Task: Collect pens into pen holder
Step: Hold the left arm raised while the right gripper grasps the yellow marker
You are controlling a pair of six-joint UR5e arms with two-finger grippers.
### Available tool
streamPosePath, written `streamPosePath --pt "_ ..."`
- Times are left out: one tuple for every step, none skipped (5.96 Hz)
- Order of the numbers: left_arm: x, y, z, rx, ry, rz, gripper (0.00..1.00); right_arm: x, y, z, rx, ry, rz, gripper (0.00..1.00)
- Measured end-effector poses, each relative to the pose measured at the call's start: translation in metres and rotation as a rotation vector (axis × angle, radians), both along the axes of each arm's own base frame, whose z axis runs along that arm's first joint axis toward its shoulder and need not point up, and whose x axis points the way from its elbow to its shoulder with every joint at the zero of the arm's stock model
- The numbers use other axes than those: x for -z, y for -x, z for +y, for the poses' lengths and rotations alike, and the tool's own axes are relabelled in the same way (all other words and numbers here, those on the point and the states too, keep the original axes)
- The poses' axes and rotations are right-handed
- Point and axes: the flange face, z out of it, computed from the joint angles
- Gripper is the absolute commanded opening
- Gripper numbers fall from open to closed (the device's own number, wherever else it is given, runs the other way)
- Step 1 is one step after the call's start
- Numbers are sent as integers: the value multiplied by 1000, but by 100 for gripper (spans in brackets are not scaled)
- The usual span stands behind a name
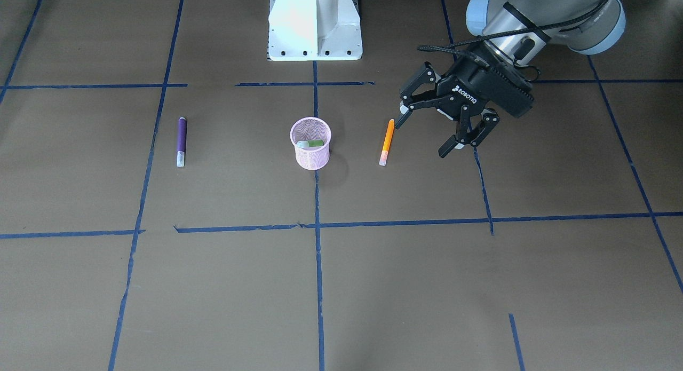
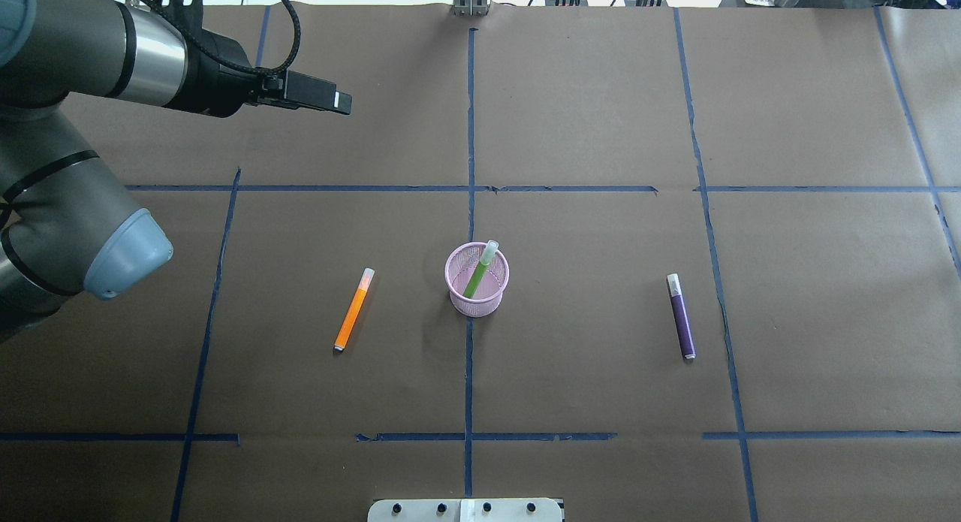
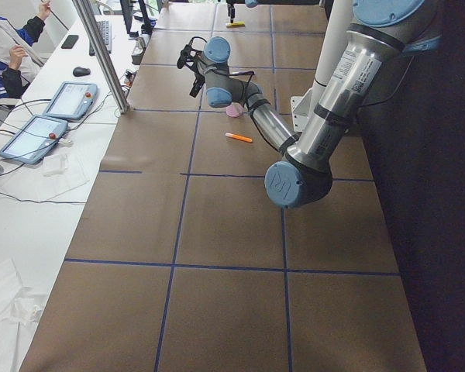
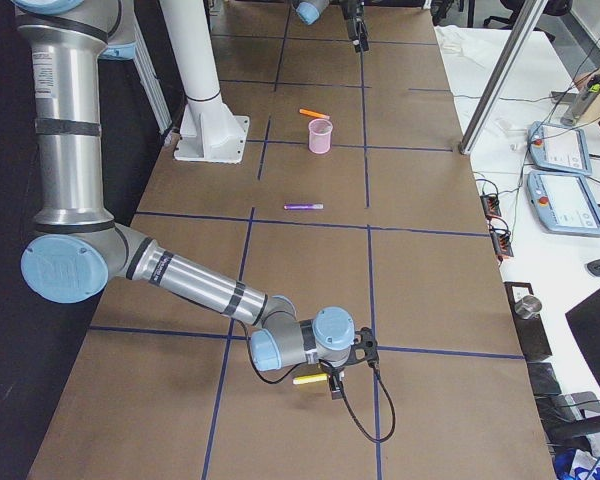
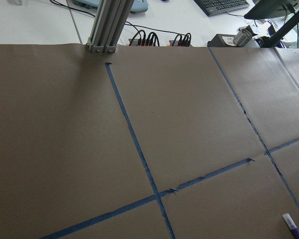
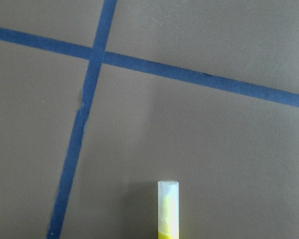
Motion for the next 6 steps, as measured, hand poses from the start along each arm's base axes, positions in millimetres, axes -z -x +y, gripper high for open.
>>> streamPosePath --pt "0 0 0 1 1 -1 100 -2 2 -3 8 1 0 100" --pt "-1 0 0 2 1 -1 100 -6 3 -11 25 -7 1 100" --pt "-1 0 0 2 0 -1 100 -8 5 -19 45 -19 1 100" --pt "-1 0 0 2 0 0 100 -8 6 -22 51 -22 0 100" --pt "0 0 0 2 -1 0 100 -9 6 -22 52 -19 -3 99" --pt "0 0 0 2 -2 1 100 -11 6 -20 53 -14 -9 98"
